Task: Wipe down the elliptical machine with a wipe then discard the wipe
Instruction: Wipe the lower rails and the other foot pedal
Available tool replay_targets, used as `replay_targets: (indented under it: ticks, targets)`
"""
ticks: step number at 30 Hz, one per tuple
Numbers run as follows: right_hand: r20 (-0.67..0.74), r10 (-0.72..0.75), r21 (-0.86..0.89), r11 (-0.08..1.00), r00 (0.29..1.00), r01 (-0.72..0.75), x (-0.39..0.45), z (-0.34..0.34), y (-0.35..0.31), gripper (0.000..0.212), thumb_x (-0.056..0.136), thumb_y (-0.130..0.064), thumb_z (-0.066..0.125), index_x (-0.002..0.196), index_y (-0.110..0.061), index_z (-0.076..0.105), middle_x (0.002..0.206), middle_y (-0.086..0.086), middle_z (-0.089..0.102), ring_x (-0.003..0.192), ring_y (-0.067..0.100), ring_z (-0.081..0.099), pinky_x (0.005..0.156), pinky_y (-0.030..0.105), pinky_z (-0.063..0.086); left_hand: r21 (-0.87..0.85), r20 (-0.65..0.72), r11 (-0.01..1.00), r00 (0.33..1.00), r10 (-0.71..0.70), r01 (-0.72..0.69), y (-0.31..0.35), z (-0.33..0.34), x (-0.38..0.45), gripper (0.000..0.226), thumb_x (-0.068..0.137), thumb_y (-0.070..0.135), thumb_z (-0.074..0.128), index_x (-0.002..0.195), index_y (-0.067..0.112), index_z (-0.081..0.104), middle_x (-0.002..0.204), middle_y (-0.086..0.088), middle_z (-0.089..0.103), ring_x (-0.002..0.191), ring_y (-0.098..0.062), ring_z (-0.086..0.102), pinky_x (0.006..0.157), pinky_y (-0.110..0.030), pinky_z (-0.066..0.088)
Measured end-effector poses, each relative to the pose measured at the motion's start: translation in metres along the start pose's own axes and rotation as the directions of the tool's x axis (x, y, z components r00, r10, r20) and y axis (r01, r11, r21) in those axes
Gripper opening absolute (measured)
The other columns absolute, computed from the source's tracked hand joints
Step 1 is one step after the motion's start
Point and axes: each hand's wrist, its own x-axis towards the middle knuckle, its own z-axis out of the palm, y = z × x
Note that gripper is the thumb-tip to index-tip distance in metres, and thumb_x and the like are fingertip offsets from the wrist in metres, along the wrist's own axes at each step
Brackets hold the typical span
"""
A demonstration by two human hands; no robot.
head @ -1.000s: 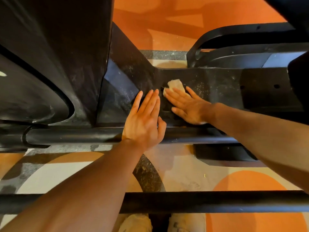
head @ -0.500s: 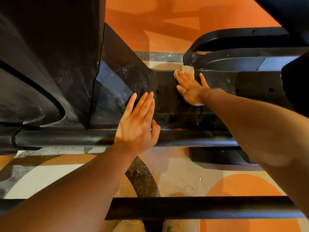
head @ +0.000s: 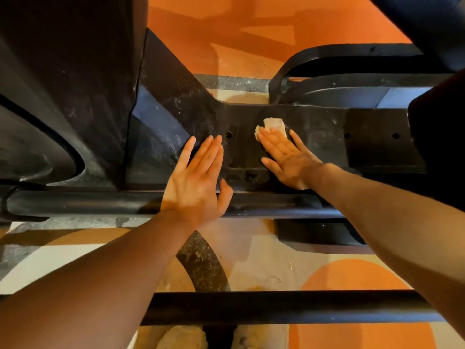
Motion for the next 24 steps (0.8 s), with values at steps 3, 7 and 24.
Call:
replay_targets:
  ticks: [3,7,24]
  targets:
    - [-0.024,0.111,0.051,0.993,0.994,-0.110,0.014,-0.006,0.005,0.061,0.104,-0.048,0.014,0.153,-0.029,-0.018,0.159,-0.013,-0.022,0.147,0.008,-0.019,0.119,0.037,-0.014,0.009,0.015,1.000,1.000,0.005,-0.005,0.000,0.000,0.001,0.066,0.092,0.035,0.032,0.144,-0.004,0.043,0.156,-0.016,0.035,0.147,-0.027,0.030,0.124,-0.045,0.006]
    - [-0.011,0.270,0.104,0.958,0.963,-0.267,0.027,-0.013,0.016,0.062,0.104,-0.049,0.011,0.152,-0.027,-0.020,0.159,-0.011,-0.025,0.147,0.011,-0.022,0.119,0.041,-0.015,0.018,0.032,1.000,0.999,-0.002,0.002,0.000,-0.001,0.001,0.067,0.092,0.037,0.031,0.145,-0.003,0.043,0.157,-0.015,0.035,0.147,-0.027,0.030,0.124,-0.045,0.003]
    - [0.036,0.324,0.148,0.934,0.945,-0.326,0.024,-0.016,0.021,0.061,0.104,-0.048,0.012,0.152,-0.030,-0.021,0.157,-0.014,-0.028,0.145,0.010,-0.026,0.116,0.044,-0.020,0.027,0.054,1.000,0.998,0.011,-0.013,0.000,-0.001,0.002,0.067,0.092,0.036,0.032,0.143,-0.005,0.045,0.155,-0.017,0.038,0.146,-0.029,0.032,0.124,-0.045,0.001]
